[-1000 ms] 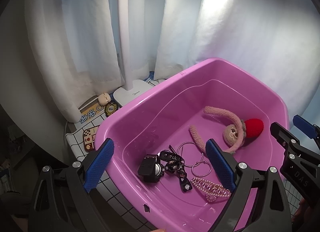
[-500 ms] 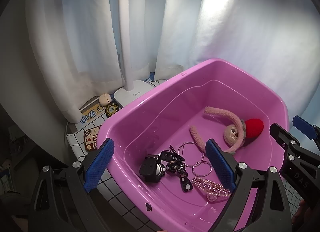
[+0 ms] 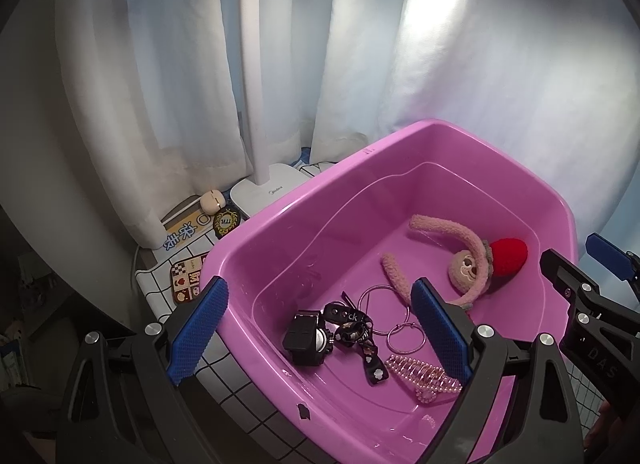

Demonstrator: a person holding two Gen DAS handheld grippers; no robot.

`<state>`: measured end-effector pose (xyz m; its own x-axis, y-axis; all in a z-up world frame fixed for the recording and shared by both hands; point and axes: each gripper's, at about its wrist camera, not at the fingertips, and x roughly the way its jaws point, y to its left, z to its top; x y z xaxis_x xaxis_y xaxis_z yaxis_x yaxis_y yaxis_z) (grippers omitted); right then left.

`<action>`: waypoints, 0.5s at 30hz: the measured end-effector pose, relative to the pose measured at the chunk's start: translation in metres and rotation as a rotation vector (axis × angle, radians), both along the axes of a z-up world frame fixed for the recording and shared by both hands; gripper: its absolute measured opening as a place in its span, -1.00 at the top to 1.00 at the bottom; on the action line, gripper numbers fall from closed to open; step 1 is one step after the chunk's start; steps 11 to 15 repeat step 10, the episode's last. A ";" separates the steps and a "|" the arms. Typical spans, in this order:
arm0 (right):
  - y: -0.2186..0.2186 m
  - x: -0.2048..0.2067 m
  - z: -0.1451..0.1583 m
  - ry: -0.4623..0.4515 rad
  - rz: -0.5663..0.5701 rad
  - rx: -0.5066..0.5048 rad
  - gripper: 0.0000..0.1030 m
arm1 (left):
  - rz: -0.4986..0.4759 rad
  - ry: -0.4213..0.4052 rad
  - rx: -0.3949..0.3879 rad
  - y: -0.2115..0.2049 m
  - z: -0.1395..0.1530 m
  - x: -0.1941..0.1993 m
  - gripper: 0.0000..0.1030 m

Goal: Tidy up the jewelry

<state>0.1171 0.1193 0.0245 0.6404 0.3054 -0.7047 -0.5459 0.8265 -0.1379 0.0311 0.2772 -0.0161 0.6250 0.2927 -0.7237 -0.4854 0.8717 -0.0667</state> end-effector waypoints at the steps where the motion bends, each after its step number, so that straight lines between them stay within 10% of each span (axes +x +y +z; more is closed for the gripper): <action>1: 0.000 0.000 0.000 -0.001 0.002 0.000 -0.27 | 0.000 0.001 -0.003 0.001 0.000 0.000 -0.77; 15: 0.000 -0.004 0.000 -0.005 -0.003 -0.002 -0.27 | 0.000 0.009 -0.029 0.004 -0.001 0.000 -0.77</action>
